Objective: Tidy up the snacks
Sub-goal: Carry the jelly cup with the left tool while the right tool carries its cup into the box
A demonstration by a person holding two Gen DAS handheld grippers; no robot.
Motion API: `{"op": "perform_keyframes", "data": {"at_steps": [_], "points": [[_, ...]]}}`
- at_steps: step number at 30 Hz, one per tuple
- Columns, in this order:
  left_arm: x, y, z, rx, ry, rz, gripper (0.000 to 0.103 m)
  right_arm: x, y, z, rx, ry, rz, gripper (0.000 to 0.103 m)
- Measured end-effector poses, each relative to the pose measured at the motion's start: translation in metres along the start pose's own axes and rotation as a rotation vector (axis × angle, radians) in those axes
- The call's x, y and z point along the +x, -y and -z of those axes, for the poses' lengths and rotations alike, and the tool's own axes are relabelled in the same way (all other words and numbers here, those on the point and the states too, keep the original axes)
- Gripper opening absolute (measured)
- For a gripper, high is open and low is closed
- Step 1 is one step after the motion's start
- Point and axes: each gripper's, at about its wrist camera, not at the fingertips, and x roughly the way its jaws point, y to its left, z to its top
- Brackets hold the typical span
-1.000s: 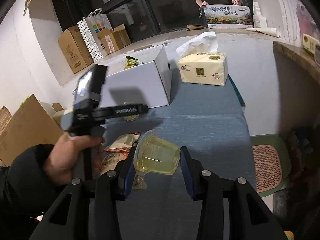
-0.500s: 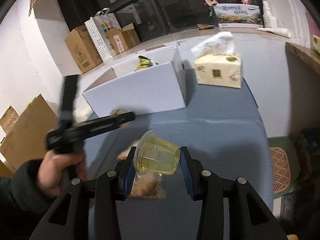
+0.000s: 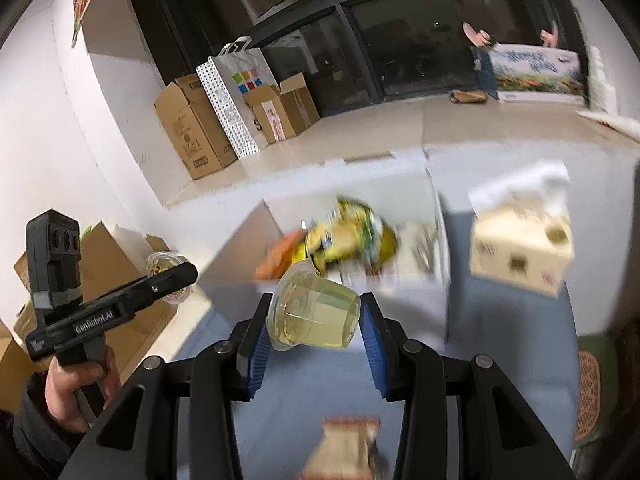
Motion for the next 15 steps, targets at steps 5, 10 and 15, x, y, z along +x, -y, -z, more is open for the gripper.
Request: {"op": "perform_keyframes", "data": {"at_steps": [5, 10, 15], "points": [[0.033, -0.017, -0.036, -0.011, -0.019, -0.030, 0.049, 0.044, -0.002, -0.044, -0.025, -0.034, 0.044, 0.046], [0.057, -0.019, -0.045, 0.007, -0.032, -0.106, 0.063, 0.072, 0.002, -0.059, -0.039, -0.070, 0.051, 0.054], [0.055, -0.026, -0.034, 0.015, -0.034, -0.104, 0.103, 0.073, 0.012, -0.059, 0.001, -0.042, 0.053, 0.103]]}}
